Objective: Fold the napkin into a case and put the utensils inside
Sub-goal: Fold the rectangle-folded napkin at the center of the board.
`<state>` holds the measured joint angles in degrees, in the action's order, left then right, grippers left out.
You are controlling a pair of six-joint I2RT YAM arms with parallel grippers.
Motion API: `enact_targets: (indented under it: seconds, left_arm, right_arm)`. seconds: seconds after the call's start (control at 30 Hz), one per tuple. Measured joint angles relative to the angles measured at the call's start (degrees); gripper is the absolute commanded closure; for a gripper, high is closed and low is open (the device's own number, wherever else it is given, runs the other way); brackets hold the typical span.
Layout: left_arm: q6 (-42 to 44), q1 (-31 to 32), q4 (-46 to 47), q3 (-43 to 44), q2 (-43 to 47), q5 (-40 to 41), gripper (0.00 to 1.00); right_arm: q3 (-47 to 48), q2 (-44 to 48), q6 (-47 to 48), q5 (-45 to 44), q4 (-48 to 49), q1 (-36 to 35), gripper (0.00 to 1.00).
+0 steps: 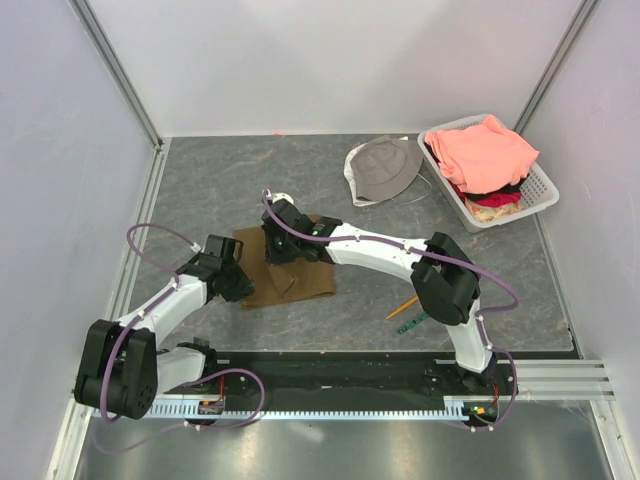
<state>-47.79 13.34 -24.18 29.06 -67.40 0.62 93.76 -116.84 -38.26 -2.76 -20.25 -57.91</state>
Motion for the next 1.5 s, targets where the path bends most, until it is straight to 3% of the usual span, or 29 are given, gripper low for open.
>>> enact_targets:
  seconds: [0.53,0.73,0.83,1.0,1.03,1.1,1.33,1.5]
  left_arm:
    - [-0.37,-0.04,0.28,-2.32,3.28,-0.07,0.82]
    - [-1.05,-0.04,-0.24,-2.78,6.08,-0.22,0.82]
    - [-2.32,-0.04,-2.12,-2.75,9.92,0.57,0.79]
    - [-3.78,-0.04,-6.43,-1.81,21.05,3.04,0.67]
    - [-3.85,-0.04,-6.88,-1.25,23.15,3.54,0.65]
    - [-3.87,-0.04,-7.08,-0.15,25.44,3.85,0.61]
    - [-2.99,-0.17,-6.54,2.93,23.28,3.15,0.58]
    - [-0.26,-0.39,-3.56,4.57,18.80,-1.14,0.60]
  right_arm:
    - [4.31,-6.23,-0.59,1.64,0.13,0.00,1.00]
    - [6.01,-8.22,-0.76,2.60,0.55,0.00,0.95]
    - [7.69,-10.54,-0.74,4.35,0.79,0.00,0.87]
    - [8.85,-13.31,-0.52,7.54,1.27,0.00,0.67]
    - [8.87,-13.40,-0.44,8.00,1.27,0.00,0.56]
    - [9.25,-13.40,-0.26,8.79,1.14,0.00,0.51]
    - [10.29,-10.97,1.11,9.99,0.02,1.11,0.32]
    - [5.14,-4.83,2.34,10.47,-0.76,4.31,0.21]
